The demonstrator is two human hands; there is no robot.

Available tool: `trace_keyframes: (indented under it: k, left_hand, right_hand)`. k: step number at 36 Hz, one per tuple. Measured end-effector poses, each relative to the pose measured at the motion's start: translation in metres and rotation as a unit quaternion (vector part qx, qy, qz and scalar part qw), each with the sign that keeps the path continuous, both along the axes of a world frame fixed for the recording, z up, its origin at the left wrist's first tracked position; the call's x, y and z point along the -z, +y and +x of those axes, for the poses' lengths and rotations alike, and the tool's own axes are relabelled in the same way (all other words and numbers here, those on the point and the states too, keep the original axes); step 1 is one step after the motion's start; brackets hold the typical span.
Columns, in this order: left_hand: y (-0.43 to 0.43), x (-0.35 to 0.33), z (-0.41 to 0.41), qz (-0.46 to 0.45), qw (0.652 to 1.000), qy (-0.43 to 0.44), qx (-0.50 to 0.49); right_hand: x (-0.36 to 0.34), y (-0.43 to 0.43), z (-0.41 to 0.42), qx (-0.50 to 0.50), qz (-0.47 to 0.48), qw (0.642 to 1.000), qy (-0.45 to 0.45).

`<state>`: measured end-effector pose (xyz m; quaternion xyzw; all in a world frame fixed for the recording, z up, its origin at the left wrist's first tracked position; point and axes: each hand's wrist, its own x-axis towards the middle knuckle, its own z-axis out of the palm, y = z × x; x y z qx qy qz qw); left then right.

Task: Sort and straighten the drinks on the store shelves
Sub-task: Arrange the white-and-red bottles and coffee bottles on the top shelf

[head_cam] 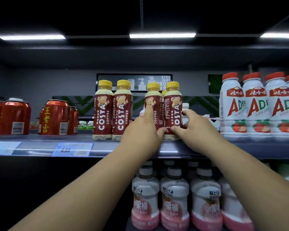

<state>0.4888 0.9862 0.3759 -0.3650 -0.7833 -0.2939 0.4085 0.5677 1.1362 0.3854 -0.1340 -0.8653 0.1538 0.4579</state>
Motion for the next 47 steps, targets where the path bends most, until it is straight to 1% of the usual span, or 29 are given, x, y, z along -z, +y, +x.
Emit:
trace_keyframes:
  k: [5, 12, 17, 21, 25, 28, 32, 35, 37, 39, 43, 45, 47]
  left_hand:
    - [0.012, 0.003, -0.004, 0.008, 0.997, -0.035, -0.069]
    - [0.017, 0.004, -0.005, 0.041, 0.995, -0.054, -0.076]
    - [0.017, 0.0, 0.004, 0.032, 0.995, -0.039, -0.08]
    - [0.014, -0.001, 0.005, 0.009, 0.989, -0.001, -0.149]
    - [0.011, 0.0, 0.007, -0.007, 0.983, 0.011, -0.183]
    - [0.001, -0.001, 0.009, -0.031, 0.977, 0.036, -0.207]
    - [-0.024, -0.002, 0.012, -0.019, 0.972, 0.119, -0.202]
    - [-0.043, 0.0, 0.001, 0.018, 0.965, 0.177, -0.193]
    - [-0.053, 0.002, -0.009, 0.055, 0.961, 0.199, -0.184]
    - [-0.057, 0.006, -0.015, 0.065, 0.964, 0.191, -0.175]
    - [-0.05, 0.015, -0.018, 0.003, 0.972, 0.172, -0.16]
    - [-0.043, 0.017, -0.015, -0.013, 0.975, 0.172, -0.141]
    - [-0.034, 0.017, -0.013, -0.023, 0.976, 0.174, -0.13]
  right_hand:
    - [0.002, 0.003, 0.0, -0.015, -0.002, 1.0, -0.002]
    - [-0.001, 0.006, -0.004, -0.042, -0.002, 0.999, -0.007]
    - [0.0, 0.007, -0.009, -0.033, 0.017, 0.999, -0.02]
    - [-0.002, 0.004, -0.007, -0.029, 0.03, 0.999, -0.03]
    - [-0.004, -0.004, -0.006, -0.033, 0.045, 0.998, -0.039]
    - [-0.004, -0.008, -0.007, -0.05, 0.035, 0.997, -0.045]
    - [-0.003, -0.013, -0.009, -0.057, 0.042, 0.996, -0.046]
    - [-0.002, -0.016, -0.011, -0.068, 0.036, 0.996, -0.046]
    - [-0.001, -0.017, -0.013, -0.072, 0.035, 0.996, -0.045]
    - [0.001, -0.019, -0.013, -0.07, 0.035, 0.996, -0.042]
    - [0.001, -0.02, -0.008, -0.095, 0.018, 0.995, -0.033]
    - [-0.003, -0.018, -0.003, -0.113, -0.009, 0.993, -0.029]
    - [-0.01, -0.011, 0.001, -0.133, -0.056, 0.989, -0.006]
